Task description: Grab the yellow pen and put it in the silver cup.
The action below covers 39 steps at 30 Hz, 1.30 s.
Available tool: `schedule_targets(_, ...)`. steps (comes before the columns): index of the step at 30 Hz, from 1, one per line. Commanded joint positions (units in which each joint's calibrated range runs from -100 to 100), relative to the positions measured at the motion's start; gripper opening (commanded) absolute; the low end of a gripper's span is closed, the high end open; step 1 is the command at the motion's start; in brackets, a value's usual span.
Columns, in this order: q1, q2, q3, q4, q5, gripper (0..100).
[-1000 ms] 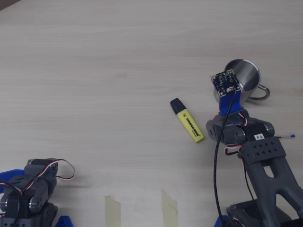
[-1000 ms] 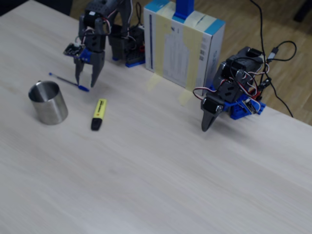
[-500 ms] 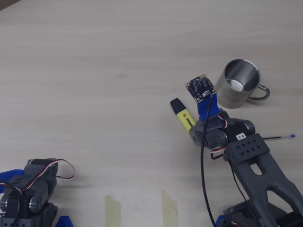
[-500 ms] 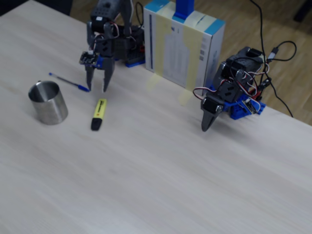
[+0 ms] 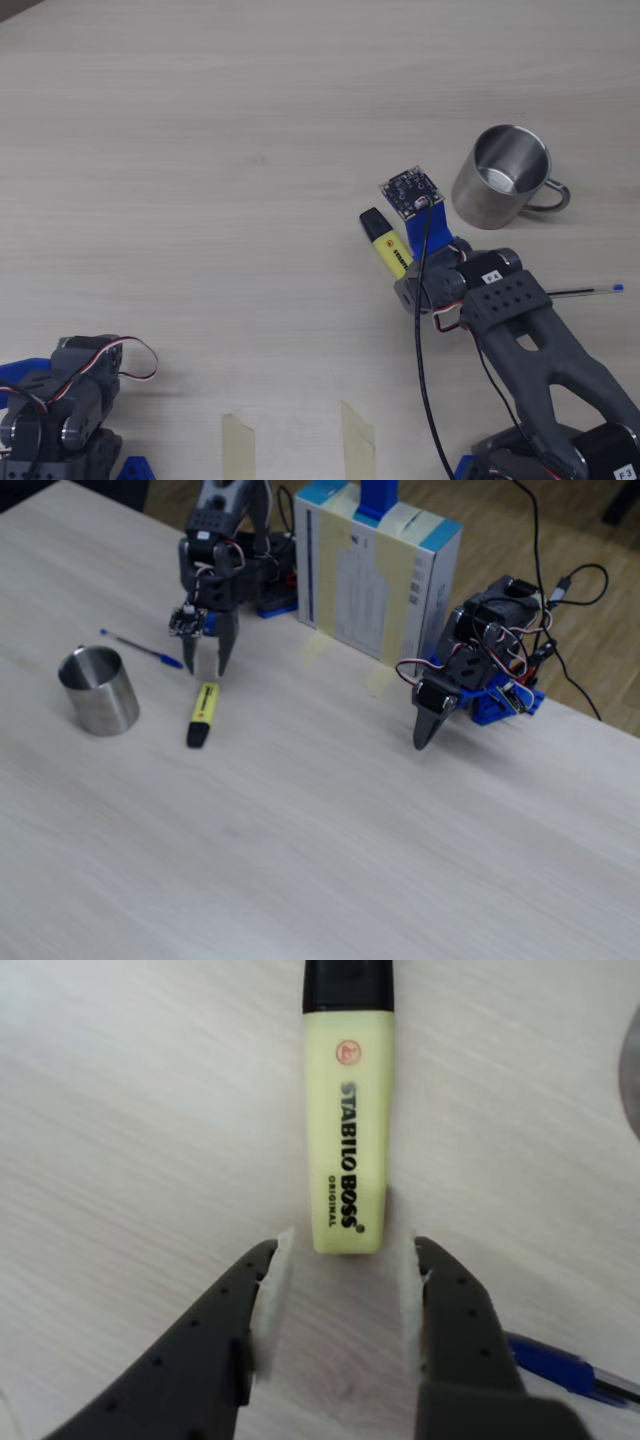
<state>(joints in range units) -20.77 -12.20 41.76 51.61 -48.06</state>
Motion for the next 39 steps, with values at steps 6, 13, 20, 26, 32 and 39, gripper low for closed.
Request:
schedule_targets(6, 4.8, 4.4, -9.1, -0.7, 2.2, 18)
schedule_targets(13, 4.9, 8.4, -12.0, -0.7, 2.2, 18)
schedule_targets(20, 3.2, 8.8, -12.7, -0.7, 1.9, 18)
schedule_targets(26, 2.7, 9.8, -13.7, -0.7, 2.1, 18)
schedule_targets(32, 2.3, 12.7, -14.2, -1.5, 2.1, 18)
schedule_targets(39, 1.4, 16.6, -14.3, -5.5, 2.2, 18)
